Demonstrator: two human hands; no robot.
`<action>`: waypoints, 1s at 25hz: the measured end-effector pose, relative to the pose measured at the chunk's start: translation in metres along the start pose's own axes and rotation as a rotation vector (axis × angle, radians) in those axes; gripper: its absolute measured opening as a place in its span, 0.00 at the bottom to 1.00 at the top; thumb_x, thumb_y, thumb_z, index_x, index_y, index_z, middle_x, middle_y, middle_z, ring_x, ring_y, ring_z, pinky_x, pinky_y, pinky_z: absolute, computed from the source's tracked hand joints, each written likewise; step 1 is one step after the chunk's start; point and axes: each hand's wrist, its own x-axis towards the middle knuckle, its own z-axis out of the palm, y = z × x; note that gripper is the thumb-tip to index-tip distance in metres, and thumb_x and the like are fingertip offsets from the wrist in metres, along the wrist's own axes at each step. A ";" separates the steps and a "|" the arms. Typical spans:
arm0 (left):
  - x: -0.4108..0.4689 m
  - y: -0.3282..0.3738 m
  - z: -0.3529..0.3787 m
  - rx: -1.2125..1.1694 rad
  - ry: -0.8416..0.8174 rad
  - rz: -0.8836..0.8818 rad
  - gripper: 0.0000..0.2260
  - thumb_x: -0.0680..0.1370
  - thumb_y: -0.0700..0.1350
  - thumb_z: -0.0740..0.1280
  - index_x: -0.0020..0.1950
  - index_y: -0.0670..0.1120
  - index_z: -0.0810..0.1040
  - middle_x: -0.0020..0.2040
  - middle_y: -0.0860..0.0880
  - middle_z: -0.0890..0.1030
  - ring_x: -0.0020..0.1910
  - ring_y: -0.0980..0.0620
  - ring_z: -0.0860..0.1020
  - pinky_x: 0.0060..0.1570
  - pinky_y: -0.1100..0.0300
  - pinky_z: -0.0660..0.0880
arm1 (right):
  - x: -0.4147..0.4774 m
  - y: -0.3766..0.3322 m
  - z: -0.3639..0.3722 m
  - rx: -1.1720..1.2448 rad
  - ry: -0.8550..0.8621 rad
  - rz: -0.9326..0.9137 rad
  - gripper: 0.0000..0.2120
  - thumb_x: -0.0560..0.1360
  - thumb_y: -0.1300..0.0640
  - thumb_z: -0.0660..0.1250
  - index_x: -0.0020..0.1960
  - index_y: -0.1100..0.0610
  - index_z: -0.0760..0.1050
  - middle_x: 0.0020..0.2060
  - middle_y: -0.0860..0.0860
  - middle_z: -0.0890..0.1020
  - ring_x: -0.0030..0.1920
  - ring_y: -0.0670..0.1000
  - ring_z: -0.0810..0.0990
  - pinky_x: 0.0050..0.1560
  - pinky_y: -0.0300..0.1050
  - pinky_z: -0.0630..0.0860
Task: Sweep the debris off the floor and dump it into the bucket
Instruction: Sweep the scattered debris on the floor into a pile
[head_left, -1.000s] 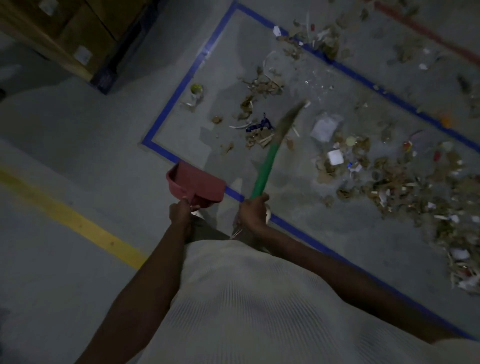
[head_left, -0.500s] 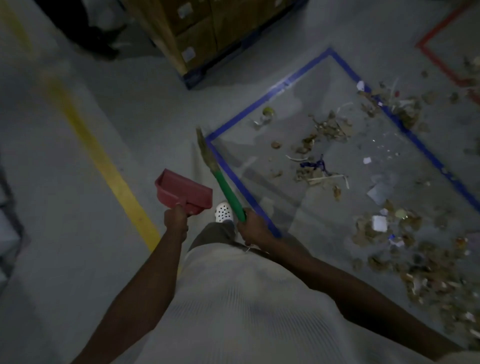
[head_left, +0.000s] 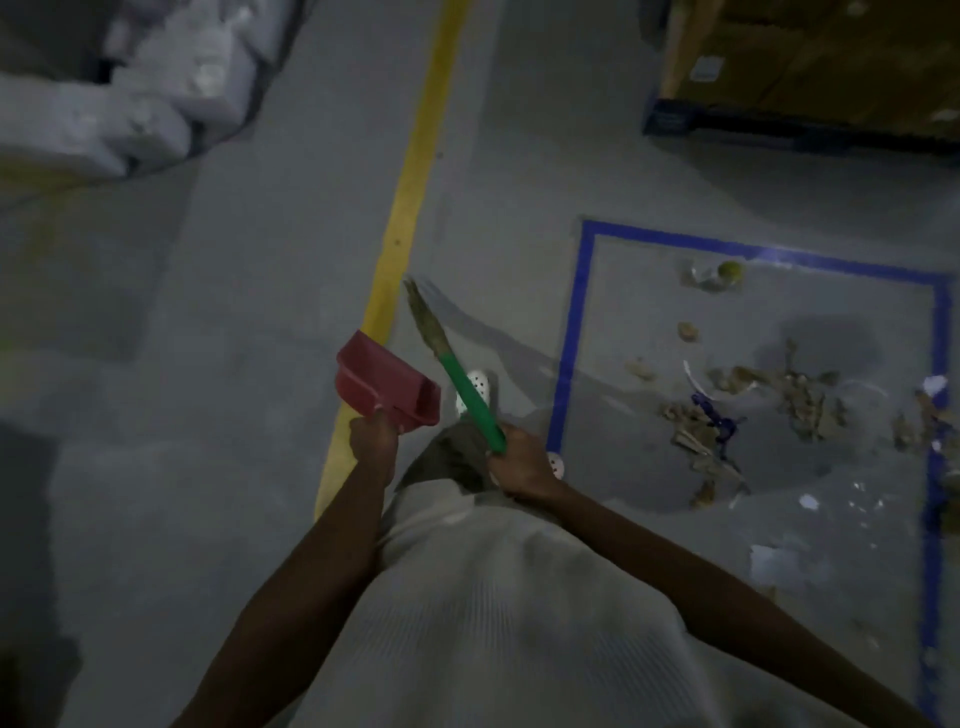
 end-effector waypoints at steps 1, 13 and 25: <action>-0.005 -0.027 -0.018 -0.031 0.015 -0.036 0.24 0.82 0.50 0.61 0.69 0.33 0.69 0.66 0.33 0.74 0.64 0.33 0.74 0.63 0.39 0.73 | -0.010 0.003 0.015 -0.034 -0.039 -0.006 0.14 0.78 0.56 0.66 0.63 0.58 0.78 0.53 0.57 0.83 0.54 0.58 0.82 0.46 0.40 0.71; -0.021 -0.247 -0.167 -0.327 0.007 -0.171 0.08 0.82 0.43 0.62 0.54 0.39 0.75 0.35 0.45 0.73 0.30 0.48 0.70 0.26 0.64 0.66 | -0.089 0.002 0.173 -0.595 -0.395 -0.045 0.20 0.78 0.61 0.64 0.69 0.61 0.74 0.61 0.61 0.81 0.56 0.60 0.83 0.46 0.44 0.78; -0.004 -0.309 -0.210 -0.196 0.027 -0.081 0.17 0.78 0.53 0.66 0.36 0.42 0.76 0.31 0.44 0.79 0.25 0.47 0.68 0.29 0.59 0.63 | -0.103 0.034 0.213 0.347 0.082 0.326 0.12 0.80 0.61 0.60 0.62 0.62 0.72 0.61 0.64 0.81 0.51 0.61 0.84 0.40 0.38 0.83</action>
